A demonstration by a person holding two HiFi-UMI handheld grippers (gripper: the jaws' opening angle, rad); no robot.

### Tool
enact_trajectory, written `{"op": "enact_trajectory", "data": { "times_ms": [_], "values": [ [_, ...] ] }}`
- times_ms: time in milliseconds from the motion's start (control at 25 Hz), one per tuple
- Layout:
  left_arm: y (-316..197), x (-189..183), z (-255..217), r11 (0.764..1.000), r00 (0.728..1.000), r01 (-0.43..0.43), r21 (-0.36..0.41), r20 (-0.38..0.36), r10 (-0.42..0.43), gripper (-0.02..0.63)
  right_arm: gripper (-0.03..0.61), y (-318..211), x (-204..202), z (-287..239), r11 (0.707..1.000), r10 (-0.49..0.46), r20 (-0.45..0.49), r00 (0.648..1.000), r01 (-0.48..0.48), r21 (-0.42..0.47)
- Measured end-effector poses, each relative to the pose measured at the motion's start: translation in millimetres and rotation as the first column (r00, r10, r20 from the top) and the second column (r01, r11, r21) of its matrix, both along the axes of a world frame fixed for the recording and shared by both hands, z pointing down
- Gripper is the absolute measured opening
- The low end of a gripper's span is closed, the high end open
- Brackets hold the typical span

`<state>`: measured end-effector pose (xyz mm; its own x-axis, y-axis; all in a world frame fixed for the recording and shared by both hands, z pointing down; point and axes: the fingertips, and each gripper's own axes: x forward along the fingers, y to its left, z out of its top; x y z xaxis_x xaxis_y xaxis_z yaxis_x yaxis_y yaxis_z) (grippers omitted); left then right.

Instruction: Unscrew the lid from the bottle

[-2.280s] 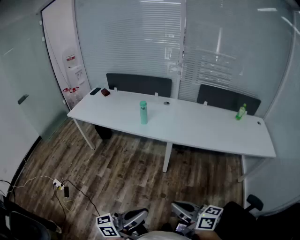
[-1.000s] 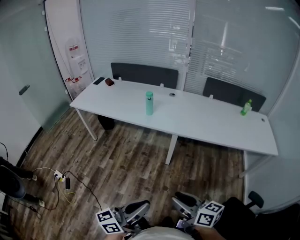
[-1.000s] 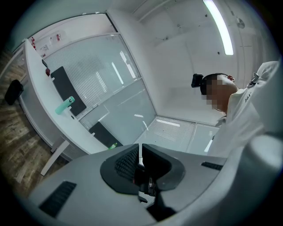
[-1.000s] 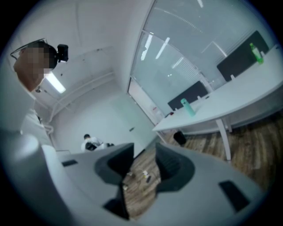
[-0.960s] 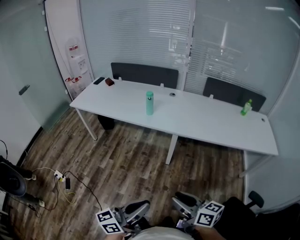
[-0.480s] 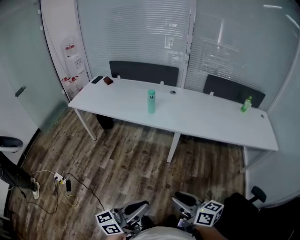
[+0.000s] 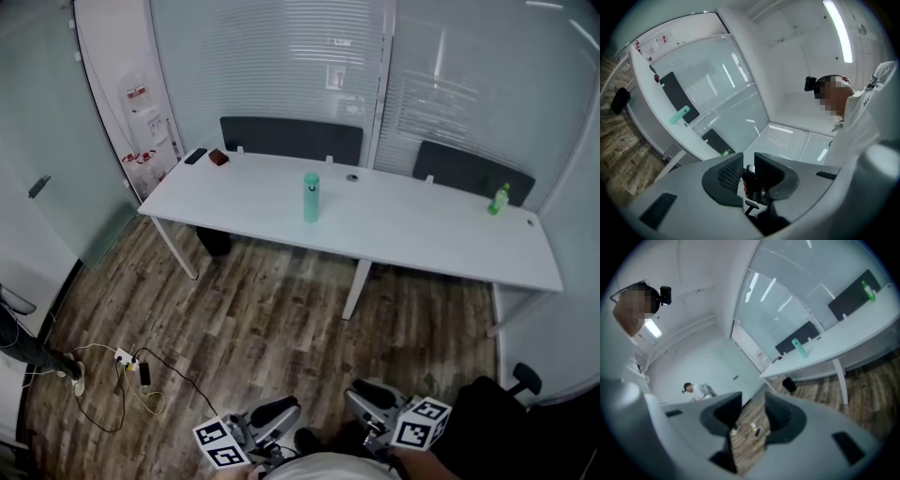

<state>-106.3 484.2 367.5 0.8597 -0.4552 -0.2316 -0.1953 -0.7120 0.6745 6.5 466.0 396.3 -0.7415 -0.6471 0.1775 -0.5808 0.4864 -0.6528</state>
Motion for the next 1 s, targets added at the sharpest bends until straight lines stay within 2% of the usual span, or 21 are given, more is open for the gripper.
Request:
{"op": "enact_trajectory", "data": {
  "times_ms": [400,600,1000],
  "values": [
    [-29,8,9,1.000,1.000,0.008,-0.023,0.014,-0.007,0.075,0.147,-35,2,5,1.000,-0.023,0.001,1.000,0.023,0.000],
    [-64,16,14,0.998,0.998,0.055,-0.018,0.019,-0.054,0.075,0.147,-73,10,14,0.998,-0.056,-0.005,0.998,0.056,0.004],
    [-162,76,13,0.996,0.996,0.083,-0.026,0.026,-0.082,0.092,0.147,-178,56,14,0.991,-0.134,-0.023,0.991,0.134,0.016]
  ]
}}
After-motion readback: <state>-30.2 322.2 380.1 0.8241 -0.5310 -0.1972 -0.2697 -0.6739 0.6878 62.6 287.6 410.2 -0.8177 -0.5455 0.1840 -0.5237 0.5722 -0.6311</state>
